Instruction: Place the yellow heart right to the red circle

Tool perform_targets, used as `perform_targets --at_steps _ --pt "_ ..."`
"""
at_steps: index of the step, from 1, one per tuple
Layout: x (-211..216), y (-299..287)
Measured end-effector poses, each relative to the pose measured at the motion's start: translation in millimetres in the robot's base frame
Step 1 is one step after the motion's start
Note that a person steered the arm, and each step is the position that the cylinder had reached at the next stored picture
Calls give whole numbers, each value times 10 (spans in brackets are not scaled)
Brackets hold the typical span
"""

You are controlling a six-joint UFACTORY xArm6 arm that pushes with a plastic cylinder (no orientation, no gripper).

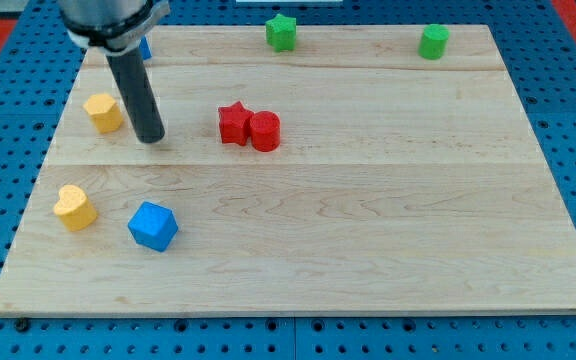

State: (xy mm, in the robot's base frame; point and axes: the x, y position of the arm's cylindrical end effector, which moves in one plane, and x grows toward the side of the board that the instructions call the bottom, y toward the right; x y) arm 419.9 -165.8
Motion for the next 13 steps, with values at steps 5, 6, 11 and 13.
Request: perform_targets --at_steps 5,6,11,13 --pt "921 -1367" --pt "1019 -674" --pt "291 761" --pt "68 2213"
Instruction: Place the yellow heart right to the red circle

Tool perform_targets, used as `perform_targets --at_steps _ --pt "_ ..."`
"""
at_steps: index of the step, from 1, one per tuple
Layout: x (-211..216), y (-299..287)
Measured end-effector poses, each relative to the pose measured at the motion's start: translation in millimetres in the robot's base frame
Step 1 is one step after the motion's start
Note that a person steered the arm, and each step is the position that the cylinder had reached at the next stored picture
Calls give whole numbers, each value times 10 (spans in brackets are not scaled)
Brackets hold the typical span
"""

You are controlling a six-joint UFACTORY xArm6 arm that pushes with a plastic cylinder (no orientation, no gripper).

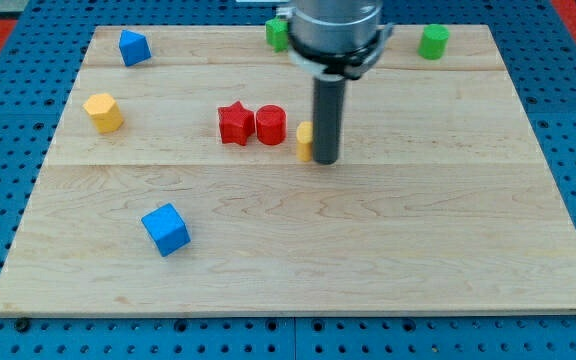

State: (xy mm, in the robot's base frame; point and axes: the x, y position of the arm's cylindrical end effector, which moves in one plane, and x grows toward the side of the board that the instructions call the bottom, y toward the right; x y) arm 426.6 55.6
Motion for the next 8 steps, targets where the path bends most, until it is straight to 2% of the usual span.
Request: perform_targets --at_steps 1,2,3,4,5,6,7,8 --pt "429 -155" --pt "123 -724" --pt "-169 -203" --pt "-109 856" --pt "-55 747" --pt "368 840" --pt "298 895" --pt "-394 654"
